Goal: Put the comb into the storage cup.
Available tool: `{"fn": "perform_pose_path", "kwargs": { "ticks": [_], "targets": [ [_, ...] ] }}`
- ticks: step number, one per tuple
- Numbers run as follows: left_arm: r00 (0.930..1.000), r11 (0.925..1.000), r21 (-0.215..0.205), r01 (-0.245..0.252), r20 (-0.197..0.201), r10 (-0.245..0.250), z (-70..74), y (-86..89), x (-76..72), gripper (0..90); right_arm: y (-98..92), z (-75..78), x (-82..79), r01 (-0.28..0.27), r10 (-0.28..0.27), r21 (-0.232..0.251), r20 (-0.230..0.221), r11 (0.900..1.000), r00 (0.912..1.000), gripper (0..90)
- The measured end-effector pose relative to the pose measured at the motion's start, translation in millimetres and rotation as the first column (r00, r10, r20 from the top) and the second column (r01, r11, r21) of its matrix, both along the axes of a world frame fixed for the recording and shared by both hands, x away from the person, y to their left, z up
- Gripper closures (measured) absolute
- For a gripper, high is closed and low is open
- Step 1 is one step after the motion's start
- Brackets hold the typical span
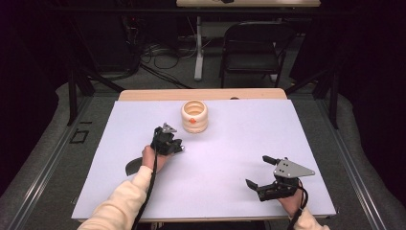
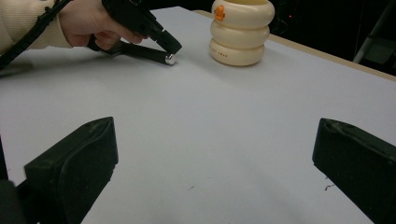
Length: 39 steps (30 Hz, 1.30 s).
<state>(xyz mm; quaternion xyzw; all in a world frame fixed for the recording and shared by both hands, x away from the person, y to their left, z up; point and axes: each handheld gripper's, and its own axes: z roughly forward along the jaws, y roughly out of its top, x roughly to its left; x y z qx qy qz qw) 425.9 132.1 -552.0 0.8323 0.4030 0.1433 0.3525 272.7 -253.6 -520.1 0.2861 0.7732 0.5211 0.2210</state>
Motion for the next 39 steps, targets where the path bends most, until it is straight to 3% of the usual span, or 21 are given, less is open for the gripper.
{"fn": "perform_pose_path", "kwargs": {
  "ticks": [22,39],
  "targets": [
    [0.9975,0.9984,0.008,0.056,-0.043,-0.056,-0.8,0.6,-15.1,89.8,0.4,0.1,0.0,-0.003,0.003,-0.003,-0.002,1.0,1.0,0.0],
    [0.9909,0.9931,0.018,0.116,-0.07,-0.115,-1.5,1.0,-28.3,89.8,0.2,0.3,0.4,-0.004,0.004,0.001,-0.004,1.0,1.0,0.0]
  ]
}}
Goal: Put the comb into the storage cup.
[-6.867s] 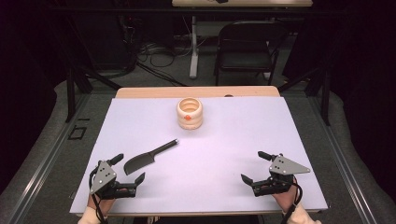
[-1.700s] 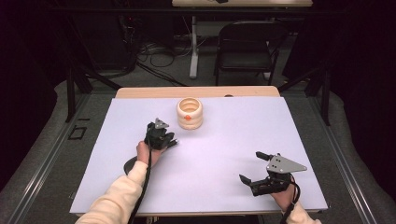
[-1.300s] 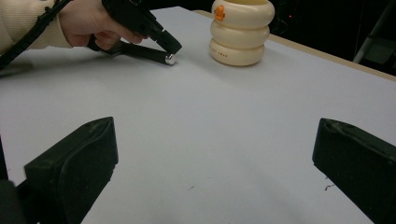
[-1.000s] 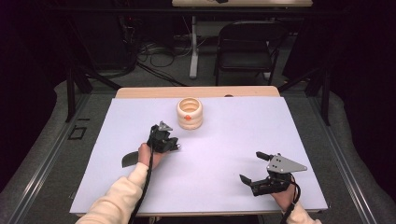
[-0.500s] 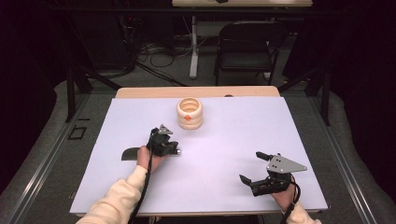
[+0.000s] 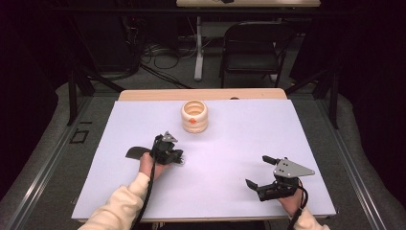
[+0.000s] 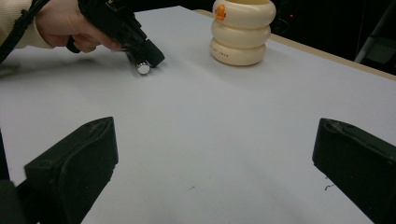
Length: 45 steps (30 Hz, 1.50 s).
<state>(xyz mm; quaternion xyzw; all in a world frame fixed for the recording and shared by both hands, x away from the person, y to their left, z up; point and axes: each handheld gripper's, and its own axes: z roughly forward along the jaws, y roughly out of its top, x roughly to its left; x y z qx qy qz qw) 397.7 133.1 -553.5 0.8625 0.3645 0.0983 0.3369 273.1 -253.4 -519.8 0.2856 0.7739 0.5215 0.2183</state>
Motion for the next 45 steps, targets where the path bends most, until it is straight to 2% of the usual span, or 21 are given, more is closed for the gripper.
{"fn": "perform_pose_path", "kwargs": {
  "ticks": [13,19,26,39,45],
  "targets": [
    [0.9994,0.9996,0.013,0.026,-0.021,-0.026,3.5,6.4,-10.4,89.9,0.1,0.1,0.3,-0.002,0.002,0.0,-0.002,1.0,1.0,0.0],
    [0.9993,0.9996,0.007,0.026,-0.029,-0.026,3.9,7.6,-15.1,89.9,0.3,0.0,0.6,-0.001,0.001,-0.002,-0.003,1.0,1.0,0.0],
    [0.9986,0.9988,0.029,0.038,-0.036,-0.037,3.9,10.3,-21.3,89.9,0.4,0.1,0.6,-0.003,0.003,-0.001,-0.002,1.0,1.0,0.0],
    [0.9989,0.9997,0.016,0.02,-0.043,-0.02,5.6,22.7,-32.3,89.9,0.7,0.2,0.9,-0.005,0.005,-0.002,-0.002,1.0,1.0,0.0],
    [0.9986,0.9996,0.023,0.015,-0.052,-0.014,6.3,29.2,-37.5,89.9,0.8,0.1,1.1,-0.004,0.004,-0.004,-0.003,1.0,1.0,0.0]
  ]
}}
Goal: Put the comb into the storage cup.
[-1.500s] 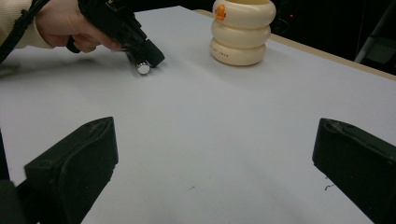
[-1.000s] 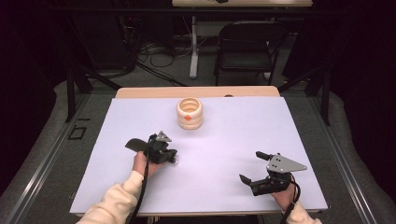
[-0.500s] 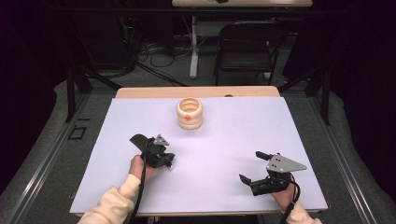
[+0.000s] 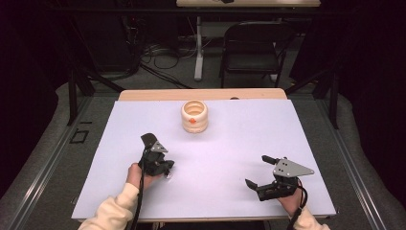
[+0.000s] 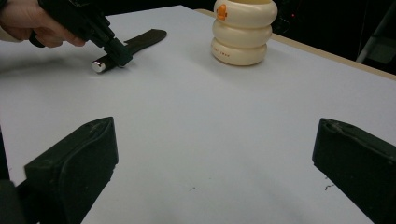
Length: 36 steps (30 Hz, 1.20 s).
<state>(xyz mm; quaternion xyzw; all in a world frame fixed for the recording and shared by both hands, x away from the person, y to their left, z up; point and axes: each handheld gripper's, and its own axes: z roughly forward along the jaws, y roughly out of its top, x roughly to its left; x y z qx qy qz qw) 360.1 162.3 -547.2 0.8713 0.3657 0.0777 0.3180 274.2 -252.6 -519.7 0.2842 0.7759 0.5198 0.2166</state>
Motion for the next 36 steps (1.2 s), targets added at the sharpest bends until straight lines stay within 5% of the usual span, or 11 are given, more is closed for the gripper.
{"fn": "perform_pose_path", "kwargs": {
  "ticks": [36],
  "targets": [
    [0.9981,0.9982,0.023,-0.055,-0.026,0.055,1.6,39.5,-7.7,89.8,0.3,0.0,0.5,0.0,0.0,0.0,-0.003,1.0,1.0,0.0]
  ]
}}
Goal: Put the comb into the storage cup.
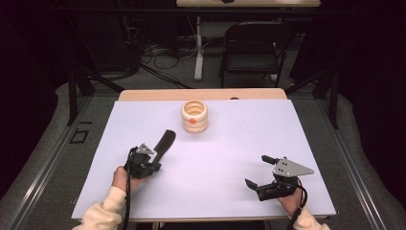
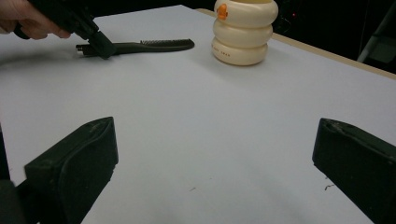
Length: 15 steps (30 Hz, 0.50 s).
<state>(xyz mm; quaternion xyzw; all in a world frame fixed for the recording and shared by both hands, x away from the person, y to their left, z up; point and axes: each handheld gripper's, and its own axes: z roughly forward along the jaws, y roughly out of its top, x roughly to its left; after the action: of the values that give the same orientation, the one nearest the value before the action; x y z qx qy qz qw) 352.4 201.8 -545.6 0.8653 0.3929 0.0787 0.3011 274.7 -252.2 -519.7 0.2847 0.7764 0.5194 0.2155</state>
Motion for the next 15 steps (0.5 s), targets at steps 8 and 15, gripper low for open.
{"fn": "perform_pose_path", "kwargs": {
  "ticks": [8,15],
  "targets": [
    [1.0,1.0,0.009,-0.003,-0.004,0.003,-0.4,4.4,2.2,89.9,0.1,0.0,0.1,-0.001,0.001,0.001,0.002,1.0,1.0,0.0],
    [0.9998,0.9998,0.01,-0.018,-0.002,0.018,-1.0,8.1,4.7,89.9,0.0,0.1,0.0,0.001,-0.001,0.001,0.0,1.0,1.0,0.0]
  ]
}}
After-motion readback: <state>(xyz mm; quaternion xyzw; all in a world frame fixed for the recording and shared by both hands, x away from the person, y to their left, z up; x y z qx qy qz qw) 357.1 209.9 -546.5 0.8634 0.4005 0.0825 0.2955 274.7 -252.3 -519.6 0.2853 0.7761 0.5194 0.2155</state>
